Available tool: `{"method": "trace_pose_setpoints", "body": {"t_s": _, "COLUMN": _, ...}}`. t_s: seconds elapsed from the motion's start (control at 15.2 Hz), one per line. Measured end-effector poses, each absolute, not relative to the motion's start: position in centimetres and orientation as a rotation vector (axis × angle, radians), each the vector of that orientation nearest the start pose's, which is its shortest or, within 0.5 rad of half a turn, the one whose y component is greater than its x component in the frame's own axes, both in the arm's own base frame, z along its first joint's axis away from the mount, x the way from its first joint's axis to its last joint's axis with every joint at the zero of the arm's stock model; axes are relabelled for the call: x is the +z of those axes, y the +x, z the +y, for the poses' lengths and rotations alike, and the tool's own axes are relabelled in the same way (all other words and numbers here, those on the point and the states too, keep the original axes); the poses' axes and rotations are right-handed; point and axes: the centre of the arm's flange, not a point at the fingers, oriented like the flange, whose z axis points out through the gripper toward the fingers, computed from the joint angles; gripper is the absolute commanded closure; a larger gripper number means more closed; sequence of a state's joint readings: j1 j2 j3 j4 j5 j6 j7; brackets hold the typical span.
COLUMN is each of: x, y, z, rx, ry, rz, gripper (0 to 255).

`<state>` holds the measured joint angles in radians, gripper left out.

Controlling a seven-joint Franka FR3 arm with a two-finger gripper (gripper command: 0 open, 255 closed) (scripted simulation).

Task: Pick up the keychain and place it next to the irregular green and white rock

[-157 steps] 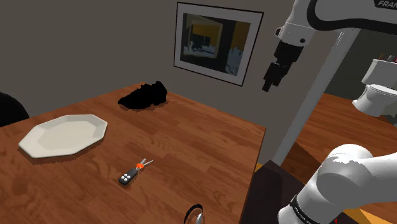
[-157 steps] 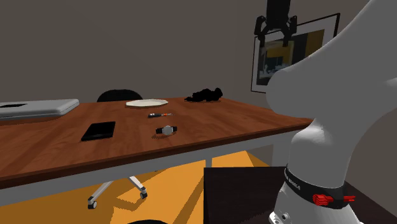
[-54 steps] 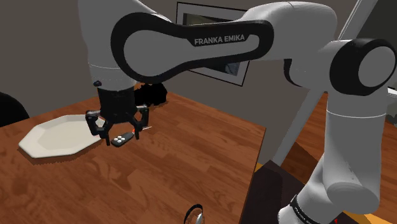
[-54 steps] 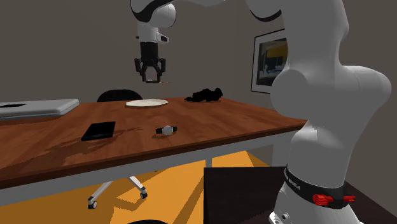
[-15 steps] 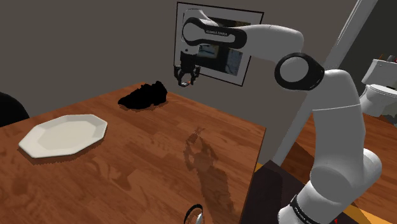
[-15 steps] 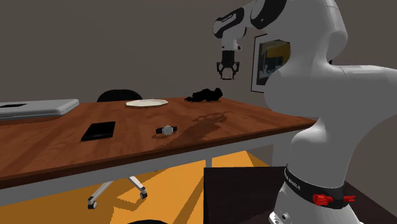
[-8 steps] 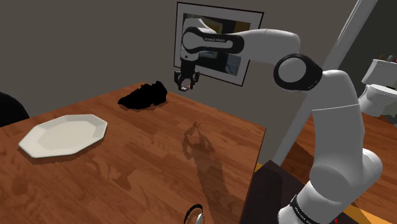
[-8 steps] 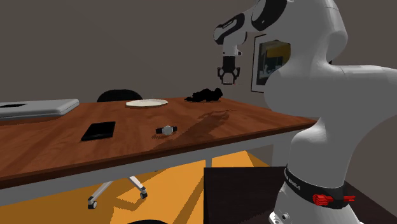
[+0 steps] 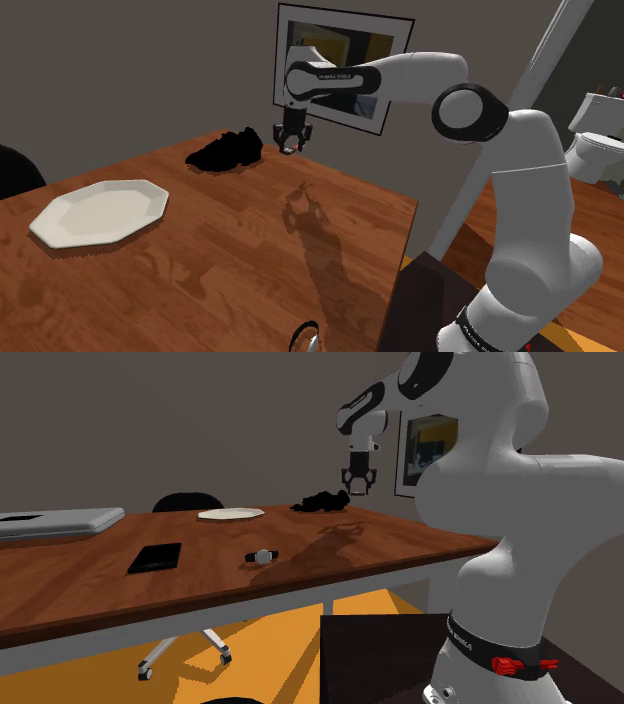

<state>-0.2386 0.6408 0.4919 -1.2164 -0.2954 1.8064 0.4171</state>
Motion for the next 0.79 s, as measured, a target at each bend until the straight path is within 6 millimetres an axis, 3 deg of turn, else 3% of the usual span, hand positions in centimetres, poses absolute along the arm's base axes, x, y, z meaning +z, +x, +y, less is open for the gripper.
{"method": "trace_pose_setpoints", "body": {"t_s": 0.79, "x": 37.0, "y": 72.4, "z": 6.6, "rx": -0.028, "ry": -3.124, "rz": 0.289, "gripper": 255}}
